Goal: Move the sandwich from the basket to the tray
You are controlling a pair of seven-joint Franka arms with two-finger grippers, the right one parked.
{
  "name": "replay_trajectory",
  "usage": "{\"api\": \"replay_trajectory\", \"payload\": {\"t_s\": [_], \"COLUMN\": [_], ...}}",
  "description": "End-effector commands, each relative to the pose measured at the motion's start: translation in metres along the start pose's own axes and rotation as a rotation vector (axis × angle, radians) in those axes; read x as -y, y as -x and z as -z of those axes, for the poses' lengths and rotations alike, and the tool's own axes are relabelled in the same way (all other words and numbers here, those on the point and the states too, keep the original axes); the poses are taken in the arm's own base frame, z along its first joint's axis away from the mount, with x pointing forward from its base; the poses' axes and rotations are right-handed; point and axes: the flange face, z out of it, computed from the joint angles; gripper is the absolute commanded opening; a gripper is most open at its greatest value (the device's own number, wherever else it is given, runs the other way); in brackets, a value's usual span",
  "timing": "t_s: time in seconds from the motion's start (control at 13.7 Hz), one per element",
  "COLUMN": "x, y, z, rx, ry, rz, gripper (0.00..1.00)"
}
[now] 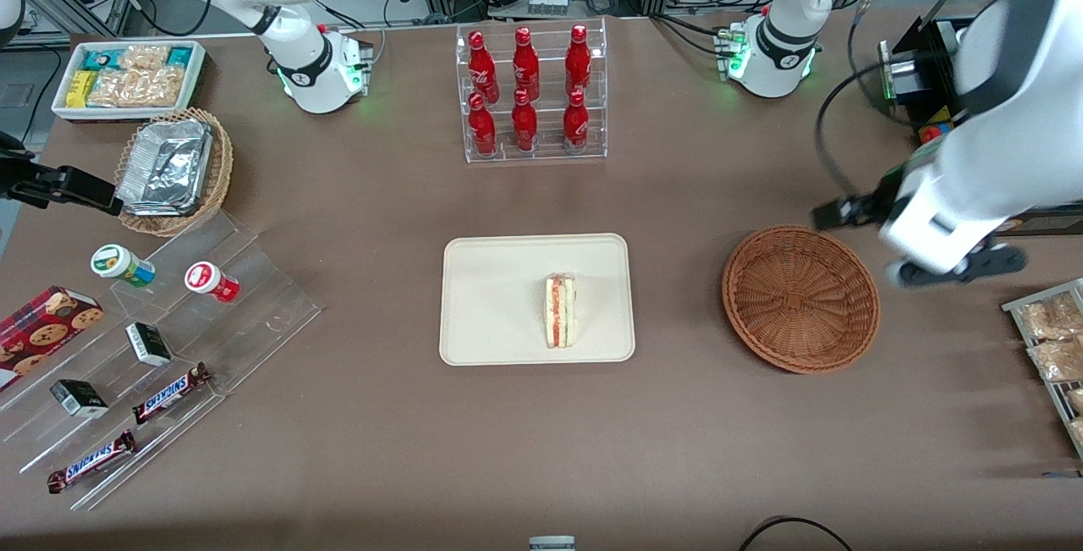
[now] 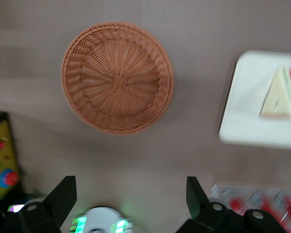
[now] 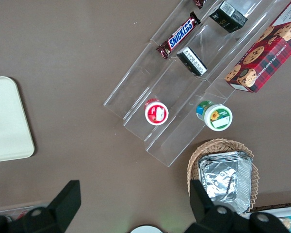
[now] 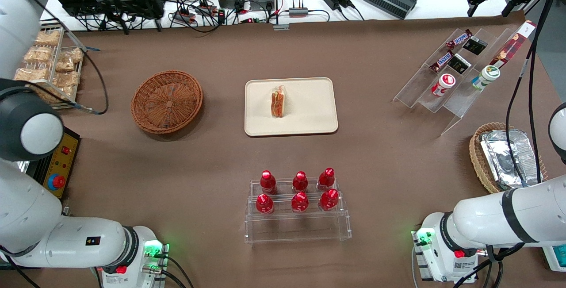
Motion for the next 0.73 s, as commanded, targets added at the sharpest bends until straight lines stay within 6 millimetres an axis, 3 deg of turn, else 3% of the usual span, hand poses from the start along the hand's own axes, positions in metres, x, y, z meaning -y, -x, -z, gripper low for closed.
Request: {"api": "replay_trajectory", "payload": {"t_s": [0.0, 0.15, 0.37, 0.66], "x": [0.015, 0.034, 0.039, 0.039], "y": [0.045, 0.065, 0.098, 0.089], "z": [0.014, 0.022, 0.028, 0.022], "rx": [0.0, 0.002, 0.008, -0.009], "ry": [-0.013, -0.025, -0.065, -0.077], "rz": [-0.142, -0.104, -0.034, -0.029], "gripper": [1.0, 1.0, 1.0, 1.0]}}
